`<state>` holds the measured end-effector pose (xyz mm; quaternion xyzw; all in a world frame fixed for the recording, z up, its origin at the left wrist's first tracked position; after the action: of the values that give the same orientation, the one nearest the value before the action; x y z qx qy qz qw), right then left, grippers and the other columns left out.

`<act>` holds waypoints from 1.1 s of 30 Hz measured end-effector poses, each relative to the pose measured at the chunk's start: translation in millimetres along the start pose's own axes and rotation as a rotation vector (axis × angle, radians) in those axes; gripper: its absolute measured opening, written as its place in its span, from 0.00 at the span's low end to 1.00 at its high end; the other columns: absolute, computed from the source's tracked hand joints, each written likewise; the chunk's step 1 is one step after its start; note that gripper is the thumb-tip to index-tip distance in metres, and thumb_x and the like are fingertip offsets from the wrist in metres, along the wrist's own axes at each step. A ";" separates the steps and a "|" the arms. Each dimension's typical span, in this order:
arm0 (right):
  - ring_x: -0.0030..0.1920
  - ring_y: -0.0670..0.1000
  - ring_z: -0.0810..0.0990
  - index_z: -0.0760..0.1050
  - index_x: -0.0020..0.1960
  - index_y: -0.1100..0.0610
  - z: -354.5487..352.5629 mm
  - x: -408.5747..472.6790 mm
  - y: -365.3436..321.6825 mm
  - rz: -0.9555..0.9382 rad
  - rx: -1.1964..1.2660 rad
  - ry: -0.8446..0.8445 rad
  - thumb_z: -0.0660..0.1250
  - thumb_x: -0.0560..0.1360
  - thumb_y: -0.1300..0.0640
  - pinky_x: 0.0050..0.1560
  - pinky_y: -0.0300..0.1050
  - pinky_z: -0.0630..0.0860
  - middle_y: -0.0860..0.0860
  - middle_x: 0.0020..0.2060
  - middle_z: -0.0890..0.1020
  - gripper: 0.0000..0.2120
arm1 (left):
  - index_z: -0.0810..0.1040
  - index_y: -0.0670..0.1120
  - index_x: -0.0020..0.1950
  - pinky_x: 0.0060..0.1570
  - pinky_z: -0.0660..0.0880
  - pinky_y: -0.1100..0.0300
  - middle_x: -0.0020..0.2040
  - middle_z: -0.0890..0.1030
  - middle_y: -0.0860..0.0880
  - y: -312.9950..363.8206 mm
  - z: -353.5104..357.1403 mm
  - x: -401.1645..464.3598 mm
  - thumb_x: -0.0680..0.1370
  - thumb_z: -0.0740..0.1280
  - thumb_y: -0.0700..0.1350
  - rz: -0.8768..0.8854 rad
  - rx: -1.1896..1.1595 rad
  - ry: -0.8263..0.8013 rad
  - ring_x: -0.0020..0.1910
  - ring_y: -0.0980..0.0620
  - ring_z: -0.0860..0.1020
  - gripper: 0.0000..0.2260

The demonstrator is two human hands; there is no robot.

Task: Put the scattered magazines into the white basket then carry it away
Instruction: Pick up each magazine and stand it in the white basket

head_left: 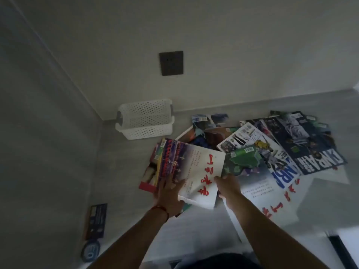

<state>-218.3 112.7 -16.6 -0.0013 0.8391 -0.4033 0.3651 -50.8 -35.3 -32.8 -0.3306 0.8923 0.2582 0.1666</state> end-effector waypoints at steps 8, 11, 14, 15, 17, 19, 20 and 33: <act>0.37 0.47 0.85 0.70 0.57 0.52 -1.6 -35.0 -47.2 -0.407 -0.145 0.071 0.62 0.81 0.60 0.32 0.38 0.80 0.48 0.44 0.82 0.06 | 0.73 0.55 0.60 0.57 0.76 0.47 0.59 0.78 0.48 3.1 -84.3 14.7 0.72 0.67 0.53 0.119 0.040 0.226 0.62 0.44 0.76 0.17; 0.40 0.46 0.85 0.70 0.59 0.54 -16.3 -52.8 -79.3 -0.585 -0.196 0.074 0.61 0.83 0.57 0.34 0.38 0.81 0.48 0.45 0.82 0.06 | 0.66 0.51 0.70 0.65 0.71 0.45 0.67 0.72 0.45 18.1 -150.1 22.4 0.75 0.66 0.51 0.268 -0.073 0.516 0.68 0.43 0.69 0.24; 0.41 0.48 0.86 0.75 0.61 0.56 -34.8 -63.2 -124.5 -0.736 -0.166 0.064 0.63 0.82 0.57 0.38 0.47 0.85 0.49 0.45 0.85 0.09 | 0.62 0.51 0.77 0.72 0.65 0.46 0.74 0.69 0.46 33.2 -202.4 33.8 0.77 0.65 0.52 0.461 -0.079 0.583 0.73 0.44 0.67 0.29; 0.40 0.46 0.86 0.76 0.62 0.56 -39.5 -64.9 -140.6 -0.778 -0.156 0.037 0.64 0.81 0.57 0.37 0.46 0.84 0.47 0.44 0.85 0.10 | 0.66 0.51 0.76 0.70 0.69 0.45 0.71 0.73 0.46 32.0 -213.5 39.3 0.77 0.66 0.51 0.492 -0.181 0.503 0.70 0.45 0.71 0.27; 0.39 0.44 0.87 0.80 0.60 0.55 -44.6 -63.1 -170.6 -0.791 -0.137 -0.029 0.67 0.80 0.57 0.38 0.46 0.84 0.46 0.43 0.87 0.09 | 0.76 0.48 0.66 0.62 0.76 0.43 0.62 0.82 0.46 22.2 -226.2 46.0 0.77 0.68 0.47 0.467 -0.483 0.292 0.61 0.46 0.80 0.18; 0.41 0.47 0.87 0.82 0.57 0.53 -48.4 -54.0 -193.8 -0.752 -0.086 -0.056 0.70 0.78 0.55 0.44 0.48 0.84 0.48 0.43 0.88 0.08 | 0.79 0.43 0.59 0.59 0.77 0.39 0.56 0.84 0.43 8.0 -239.9 46.5 0.76 0.68 0.46 0.452 -0.661 0.263 0.56 0.43 0.82 0.13; 0.43 0.48 0.87 0.82 0.56 0.53 -52.1 -49.1 -204.6 -0.739 -0.011 -0.041 0.72 0.77 0.55 0.47 0.48 0.83 0.49 0.44 0.88 0.08 | 0.79 0.42 0.58 0.59 0.78 0.39 0.55 0.84 0.43 -0.3 -247.5 45.1 0.76 0.68 0.44 0.458 -0.742 0.297 0.56 0.43 0.83 0.12; 0.54 0.55 0.82 0.66 0.72 0.48 48.0 -4.8 -337.0 -0.751 -0.136 -0.037 0.72 0.75 0.49 0.50 0.48 0.80 0.51 0.57 0.81 0.28 | 0.78 0.47 0.62 0.62 0.77 0.39 0.60 0.84 0.47 -64.9 -364.9 45.4 0.78 0.67 0.36 0.406 -1.162 0.583 0.61 0.46 0.81 0.13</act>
<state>-283.9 -145.6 195.1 -0.3402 0.7983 -0.4524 0.2060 -86.1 -308.5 219.2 -0.2482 0.6617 0.6221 -0.3370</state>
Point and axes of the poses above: each hand's wrist, its own x-axis towards the middle knuckle, its own z-axis out of the palm, y = z × x, the point moved 7 cm from there along x, towards the middle knuckle
